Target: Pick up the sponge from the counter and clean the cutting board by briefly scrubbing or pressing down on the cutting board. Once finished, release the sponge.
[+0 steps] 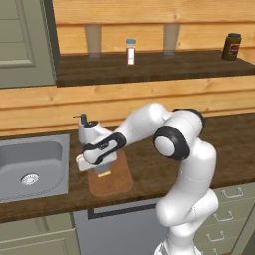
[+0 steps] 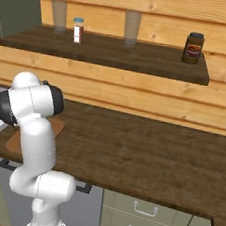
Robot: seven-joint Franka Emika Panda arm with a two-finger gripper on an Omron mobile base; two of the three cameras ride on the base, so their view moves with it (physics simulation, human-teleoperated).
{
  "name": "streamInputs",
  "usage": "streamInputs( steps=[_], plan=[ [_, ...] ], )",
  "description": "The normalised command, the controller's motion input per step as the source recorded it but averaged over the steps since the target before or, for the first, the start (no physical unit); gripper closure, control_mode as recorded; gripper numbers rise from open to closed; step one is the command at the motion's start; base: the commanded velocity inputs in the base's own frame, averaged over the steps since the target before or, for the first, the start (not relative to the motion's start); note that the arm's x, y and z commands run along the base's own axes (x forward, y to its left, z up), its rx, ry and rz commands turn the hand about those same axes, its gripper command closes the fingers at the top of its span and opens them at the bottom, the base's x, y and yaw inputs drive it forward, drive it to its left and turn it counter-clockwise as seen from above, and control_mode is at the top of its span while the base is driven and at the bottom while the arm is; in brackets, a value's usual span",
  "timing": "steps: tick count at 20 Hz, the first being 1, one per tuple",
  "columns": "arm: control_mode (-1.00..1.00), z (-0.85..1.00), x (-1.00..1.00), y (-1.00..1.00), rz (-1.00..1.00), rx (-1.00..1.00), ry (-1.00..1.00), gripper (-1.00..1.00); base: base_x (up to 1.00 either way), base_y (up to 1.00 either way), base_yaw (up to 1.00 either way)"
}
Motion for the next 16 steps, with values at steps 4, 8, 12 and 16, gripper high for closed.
streamInputs(
  steps=[4, 8, 12, 16],
  plan=[
    [-1.00, -0.03, 0.00, 0.65, 0.00, 0.16, -0.15, 1.00, 0.00, 0.00, 0.00],
    [-1.00, -0.03, 0.08, 0.51, 0.00, 0.01, -0.03, 1.00, 0.00, 0.00, 0.00],
    [-1.00, 0.00, 0.54, 0.02, 0.00, 0.03, 0.00, 1.00, 0.00, 0.00, 0.00],
    [-1.00, 0.04, 0.61, -0.21, 0.00, 0.07, 0.01, 1.00, 0.00, 0.00, 0.00]
  ],
)
